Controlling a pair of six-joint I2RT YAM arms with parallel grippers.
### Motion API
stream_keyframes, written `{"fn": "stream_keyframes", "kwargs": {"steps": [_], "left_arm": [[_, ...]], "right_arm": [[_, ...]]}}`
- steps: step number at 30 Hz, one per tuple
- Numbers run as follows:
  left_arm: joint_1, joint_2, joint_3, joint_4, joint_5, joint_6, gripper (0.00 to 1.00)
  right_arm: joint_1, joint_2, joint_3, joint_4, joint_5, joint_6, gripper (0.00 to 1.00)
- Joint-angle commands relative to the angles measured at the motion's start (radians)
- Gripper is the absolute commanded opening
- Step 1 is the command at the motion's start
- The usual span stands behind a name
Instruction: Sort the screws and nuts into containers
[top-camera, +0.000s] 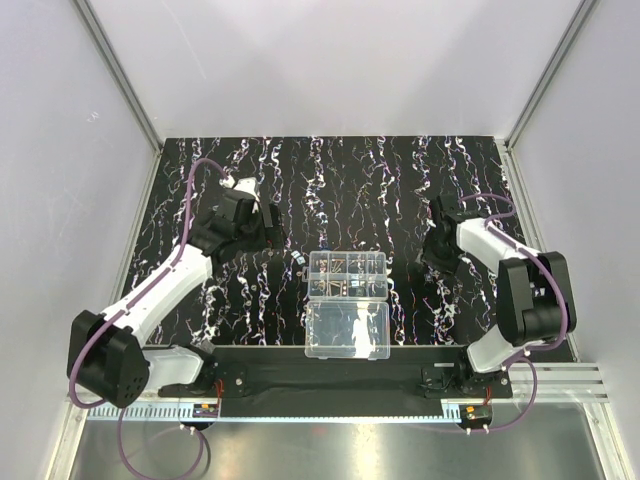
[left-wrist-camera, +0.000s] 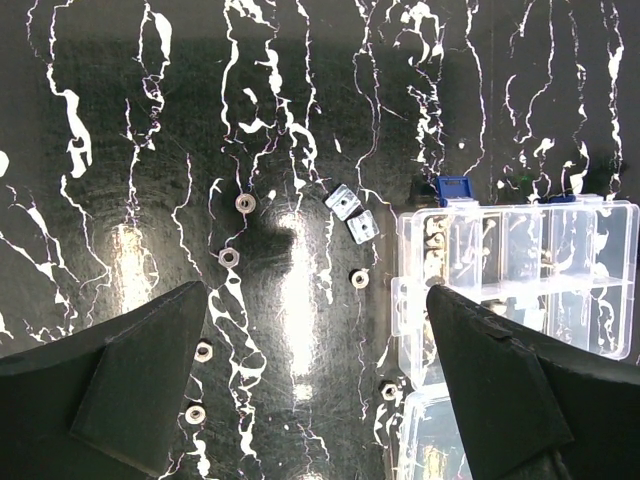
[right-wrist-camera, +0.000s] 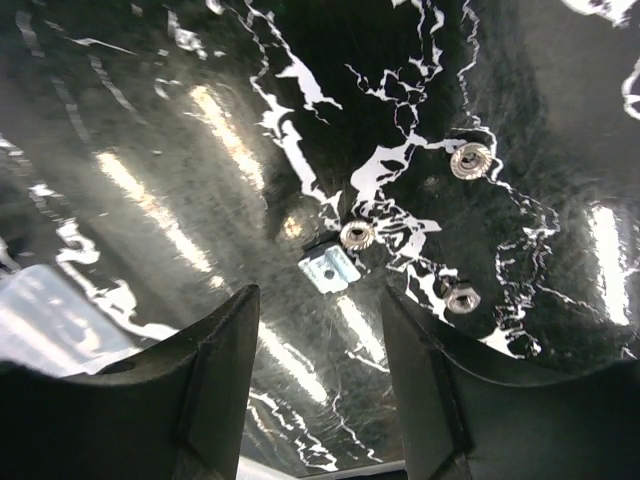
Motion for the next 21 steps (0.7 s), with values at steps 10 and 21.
{"fn": "stream_keyframes", "kwargs": {"steps": [10, 21], "left_arm": [[0.010, 0.013, 0.035, 0.030, 0.011, 0.010, 0.99], [0.010, 0.004, 0.028, 0.026, 0.012, 0.002, 0.99]], "right_arm": [[0.006, 0.085, -0.008, 0.090, -0.001, -0.101, 0.60], [0.031, 0.092, -0.041, 0.091, -0.022, -0.128, 0.47]]}}
